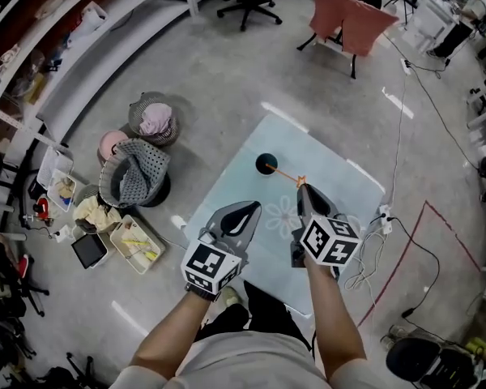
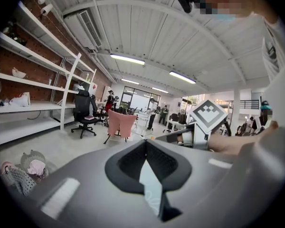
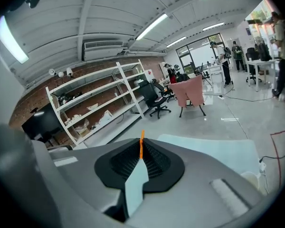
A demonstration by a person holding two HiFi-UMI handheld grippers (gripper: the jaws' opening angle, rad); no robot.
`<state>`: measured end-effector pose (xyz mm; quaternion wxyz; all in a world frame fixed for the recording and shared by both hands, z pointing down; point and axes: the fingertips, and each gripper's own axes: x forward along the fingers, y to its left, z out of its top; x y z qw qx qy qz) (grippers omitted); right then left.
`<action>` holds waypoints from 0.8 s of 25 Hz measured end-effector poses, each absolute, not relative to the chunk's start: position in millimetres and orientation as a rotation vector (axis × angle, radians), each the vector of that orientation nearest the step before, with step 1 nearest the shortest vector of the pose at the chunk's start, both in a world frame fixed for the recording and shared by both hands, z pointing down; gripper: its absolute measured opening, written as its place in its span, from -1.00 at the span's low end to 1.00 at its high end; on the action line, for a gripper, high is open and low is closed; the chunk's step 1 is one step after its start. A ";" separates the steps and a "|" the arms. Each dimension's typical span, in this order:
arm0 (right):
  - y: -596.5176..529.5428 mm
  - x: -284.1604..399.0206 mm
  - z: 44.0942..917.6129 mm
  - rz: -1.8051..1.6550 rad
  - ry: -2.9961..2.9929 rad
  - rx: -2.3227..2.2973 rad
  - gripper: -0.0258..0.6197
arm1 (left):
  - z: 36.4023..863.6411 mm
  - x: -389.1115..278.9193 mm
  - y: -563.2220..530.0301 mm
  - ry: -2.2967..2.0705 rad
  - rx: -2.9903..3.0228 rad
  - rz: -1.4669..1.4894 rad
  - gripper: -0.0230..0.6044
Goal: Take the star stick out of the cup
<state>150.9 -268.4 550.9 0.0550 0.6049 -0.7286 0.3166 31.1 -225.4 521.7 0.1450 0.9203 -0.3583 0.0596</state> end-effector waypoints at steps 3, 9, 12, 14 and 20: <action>-248.7 146.9 525.5 0.930 -2.253 1.855 -0.83 | 508.0 24.0 -211.0 -1.028 2.659 0.158 -0.91; -212.6 140.5 471.2 0.867 -2.333 1.896 -0.83 | 474.6 12.4 -183.4 -1.026 2.680 0.138 -0.91; -196.0 136.9 449.1 0.836 -2.372 1.909 -0.83 | 461.9 6.4 -171.9 -1.017 2.674 0.131 -0.91; -185.3 132.5 436.6 0.804 -2.397 1.915 -0.83 | 454.5 0.7 -165.0 -1.025 2.674 0.128 -0.91; -154.9 120.7 398.6 0.692 -2.470 1.916 -0.83 | 423.4 -13.6 -146.6 -1.058 2.695 0.082 -0.91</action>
